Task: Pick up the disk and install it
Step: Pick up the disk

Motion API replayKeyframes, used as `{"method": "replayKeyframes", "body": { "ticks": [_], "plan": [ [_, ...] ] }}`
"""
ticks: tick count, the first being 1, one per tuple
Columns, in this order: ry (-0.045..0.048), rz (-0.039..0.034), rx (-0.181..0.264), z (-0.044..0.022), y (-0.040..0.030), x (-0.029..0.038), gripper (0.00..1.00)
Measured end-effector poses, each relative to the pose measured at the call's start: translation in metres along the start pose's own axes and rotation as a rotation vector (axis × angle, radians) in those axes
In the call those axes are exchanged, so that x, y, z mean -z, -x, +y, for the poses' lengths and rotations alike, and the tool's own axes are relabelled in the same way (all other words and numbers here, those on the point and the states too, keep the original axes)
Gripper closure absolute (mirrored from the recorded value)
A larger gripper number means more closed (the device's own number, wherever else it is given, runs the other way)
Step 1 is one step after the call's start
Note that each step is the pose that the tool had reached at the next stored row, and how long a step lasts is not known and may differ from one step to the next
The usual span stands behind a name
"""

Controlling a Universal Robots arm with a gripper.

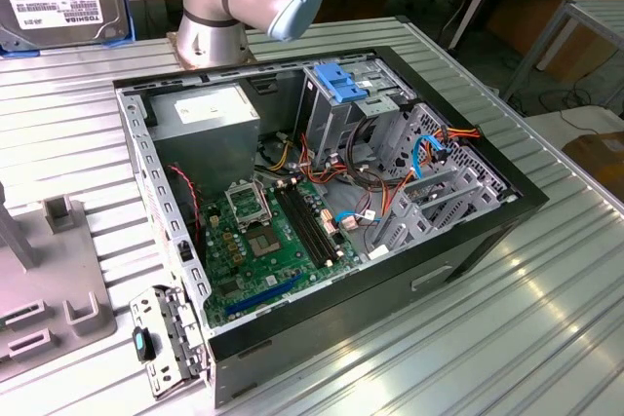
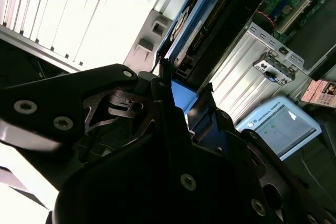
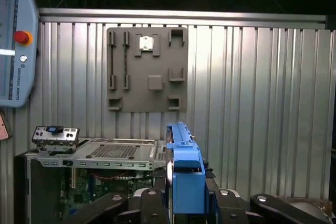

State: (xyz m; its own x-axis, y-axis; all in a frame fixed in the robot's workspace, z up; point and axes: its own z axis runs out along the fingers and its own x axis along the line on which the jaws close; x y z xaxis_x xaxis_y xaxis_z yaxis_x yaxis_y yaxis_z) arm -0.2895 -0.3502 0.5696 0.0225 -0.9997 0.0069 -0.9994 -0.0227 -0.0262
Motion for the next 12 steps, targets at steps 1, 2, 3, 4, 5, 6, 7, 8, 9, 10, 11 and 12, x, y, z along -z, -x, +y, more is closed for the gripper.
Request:
{"method": "replayKeyframes", "body": {
  "ticks": [1,2,3,4,5,6,7,8,9,10,11,12],
  "plan": [
    [0.0006,0.0032,0.000,-0.0021,-0.0001,-0.0001,0.64],
    [0.0013,0.0061,0.000,-0.0041,-0.0001,-0.0001,0.64],
    [0.0019,0.0090,0.000,-0.0067,-0.0002,-0.0002,0.64],
    [0.0023,0.0104,0.000,-0.0085,-0.0002,-0.0003,0.64],
    [0.0039,0.0129,0.000,-0.0134,-0.0003,-0.0004,0.64],
    [0.0061,0.0154,0.000,-0.0197,-0.0004,-0.0005,0.64],
    [0.0090,0.0176,0.001,-0.0283,-0.0006,-0.0008,0.64],
    [0.0105,0.0183,0.001,-0.0332,-0.0008,-0.0009,0.64],
    [0.0118,0.0187,0.001,-0.0372,-0.0008,-0.0010,0.64],
    [0.0145,0.0196,0.001,-0.0460,-0.0010,-0.0012,0.64],
    [0.0167,0.0210,0.001,-0.0534,-0.0012,-0.0014,0.64],
    [0.0178,0.0221,0.001,-0.0574,-0.0013,-0.0015,0.64]
  ]
}}
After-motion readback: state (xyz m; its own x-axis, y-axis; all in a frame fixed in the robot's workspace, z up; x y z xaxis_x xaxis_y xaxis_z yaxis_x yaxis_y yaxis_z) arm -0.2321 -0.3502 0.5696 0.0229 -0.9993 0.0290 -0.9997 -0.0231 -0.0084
